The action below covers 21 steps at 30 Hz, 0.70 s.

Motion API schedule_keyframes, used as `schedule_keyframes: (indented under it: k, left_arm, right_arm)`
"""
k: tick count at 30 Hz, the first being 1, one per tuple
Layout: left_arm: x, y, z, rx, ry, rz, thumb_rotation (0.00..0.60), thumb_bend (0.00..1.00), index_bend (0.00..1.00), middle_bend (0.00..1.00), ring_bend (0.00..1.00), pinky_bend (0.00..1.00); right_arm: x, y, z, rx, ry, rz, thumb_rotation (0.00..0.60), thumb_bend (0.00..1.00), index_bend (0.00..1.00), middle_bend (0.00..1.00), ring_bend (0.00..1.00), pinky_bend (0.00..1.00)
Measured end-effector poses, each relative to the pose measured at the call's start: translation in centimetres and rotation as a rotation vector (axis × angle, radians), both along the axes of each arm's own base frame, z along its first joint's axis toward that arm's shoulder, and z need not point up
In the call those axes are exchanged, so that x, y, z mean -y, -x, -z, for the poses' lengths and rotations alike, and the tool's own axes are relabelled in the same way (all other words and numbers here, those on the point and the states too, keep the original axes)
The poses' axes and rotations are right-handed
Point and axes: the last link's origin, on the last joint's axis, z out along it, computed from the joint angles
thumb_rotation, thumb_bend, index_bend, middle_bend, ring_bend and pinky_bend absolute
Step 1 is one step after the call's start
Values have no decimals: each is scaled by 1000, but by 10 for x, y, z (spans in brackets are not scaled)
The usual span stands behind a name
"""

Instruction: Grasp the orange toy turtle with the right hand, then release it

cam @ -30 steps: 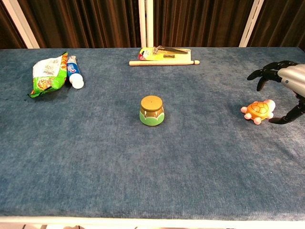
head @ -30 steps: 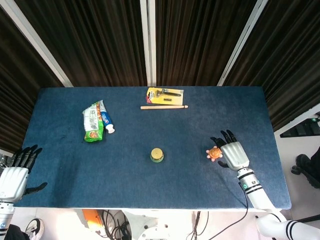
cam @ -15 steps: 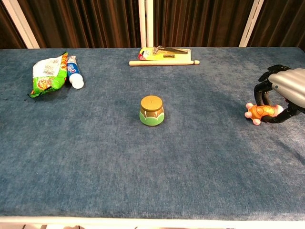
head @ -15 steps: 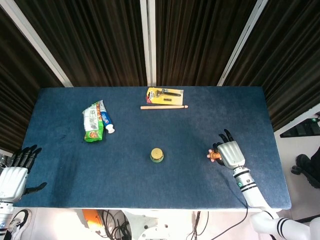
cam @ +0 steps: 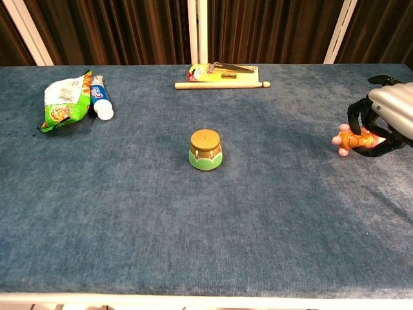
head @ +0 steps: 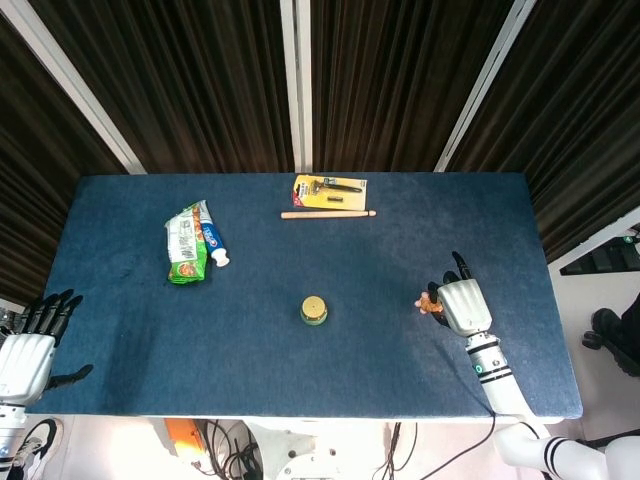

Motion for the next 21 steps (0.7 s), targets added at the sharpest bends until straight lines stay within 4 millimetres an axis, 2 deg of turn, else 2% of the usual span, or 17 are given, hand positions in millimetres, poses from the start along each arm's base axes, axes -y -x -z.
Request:
schedule_keyframes:
  k: [3,4,5,7,8,10,16,21]
  left_arm:
    - [0,-1,0,-1,0,1,600,23,62,0,0,0]
    - [0,-1,0,-2,1,0,600,23,62,0,0,0]
    - [0,-1,0,-2,2,0,600,23,62,0,0,0]
    - [-1,-1,0,-5,3,0,600,23,62,0,0,0]
    - [-1,-1,0,-5,3,-1,600,22,62,0,0,0]
    - [-1,-1,0,-5,2,-1,600,23,62,0,0,0]
    - [-1,-2,2,-4,7,1,600,23,62,0,0,0]
    - [-2,-5,0,-3,2,4,600,23,62,0,0,0]
  right_arm:
    - [0,2,-1,3,-20,6,600,143,626,534,230,0]
    - [-1,2,-1,3,-32,8,600,64,451,391,132,0]
    - [-1,3,-3,6,-46,12,600,29,311,271,62,0]
    - [-1,3,-6,16,-61,16,600,3,103,100,2,0]
    - [-1,4,-9,26,-67,19,600,0,54,59,0,0]
    - [-1,5,-14,50,-76,28,600,0,0,4,0,0]
    - [-4,7,-29,97,-64,43,600,0,0,0,0,0]
    - [-17,14,-55,98,-25,49,600,0,0,0,0,0]
